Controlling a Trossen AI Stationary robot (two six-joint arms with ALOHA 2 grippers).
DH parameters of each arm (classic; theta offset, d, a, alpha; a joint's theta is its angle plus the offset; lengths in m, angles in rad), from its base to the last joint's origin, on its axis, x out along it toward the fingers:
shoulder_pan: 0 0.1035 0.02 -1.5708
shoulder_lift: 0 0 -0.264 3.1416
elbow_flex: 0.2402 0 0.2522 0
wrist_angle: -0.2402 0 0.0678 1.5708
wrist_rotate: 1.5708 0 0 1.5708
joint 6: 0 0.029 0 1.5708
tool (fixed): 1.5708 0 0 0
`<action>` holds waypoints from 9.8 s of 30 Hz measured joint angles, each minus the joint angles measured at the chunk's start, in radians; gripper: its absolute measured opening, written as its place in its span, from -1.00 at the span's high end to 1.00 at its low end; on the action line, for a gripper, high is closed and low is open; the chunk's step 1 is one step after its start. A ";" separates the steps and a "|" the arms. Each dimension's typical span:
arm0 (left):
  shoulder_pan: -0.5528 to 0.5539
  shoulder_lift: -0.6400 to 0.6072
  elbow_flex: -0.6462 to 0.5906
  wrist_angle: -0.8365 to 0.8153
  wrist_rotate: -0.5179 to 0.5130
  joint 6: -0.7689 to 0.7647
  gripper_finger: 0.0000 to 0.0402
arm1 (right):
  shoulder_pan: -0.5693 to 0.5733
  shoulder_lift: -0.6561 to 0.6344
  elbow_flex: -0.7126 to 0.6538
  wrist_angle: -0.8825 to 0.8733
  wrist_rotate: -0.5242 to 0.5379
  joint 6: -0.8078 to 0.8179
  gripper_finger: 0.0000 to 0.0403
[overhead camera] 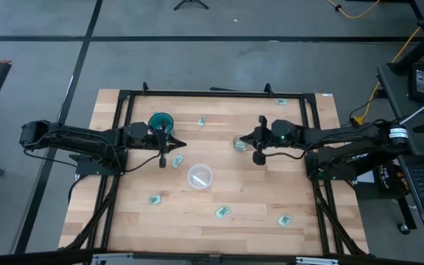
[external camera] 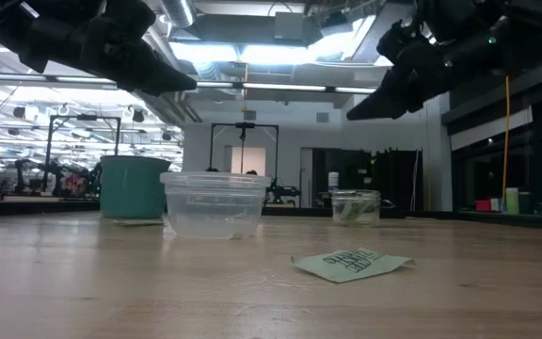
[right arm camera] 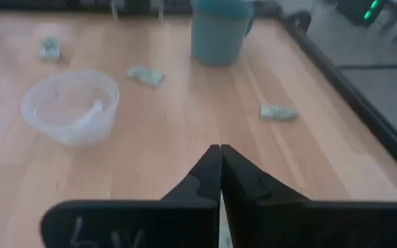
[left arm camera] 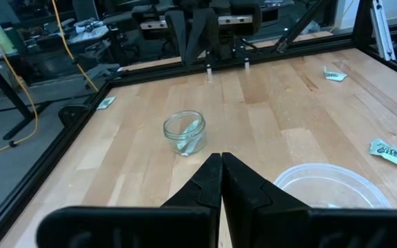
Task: Pick and place Stevia / Truvia into bins
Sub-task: Put the white stevia packet into the transparent plastic container
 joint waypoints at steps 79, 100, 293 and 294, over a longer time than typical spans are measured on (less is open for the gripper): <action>-0.331 0.239 0.285 -0.844 -0.509 -0.937 0.16 | 0.000 0.002 -0.111 0.251 -0.016 -0.046 0.93; -0.370 0.574 0.284 -0.728 -0.539 -1.068 -0.01 | 0.000 0.002 -0.111 0.258 -0.016 -0.051 0.93; -0.490 0.541 0.663 -1.054 0.022 -0.577 0.67 | -0.001 0.001 -0.111 0.299 -0.016 -0.103 0.93; -0.505 0.541 0.662 -1.086 0.043 -0.600 0.68 | 0.000 0.001 -0.111 0.300 -0.016 -0.103 0.93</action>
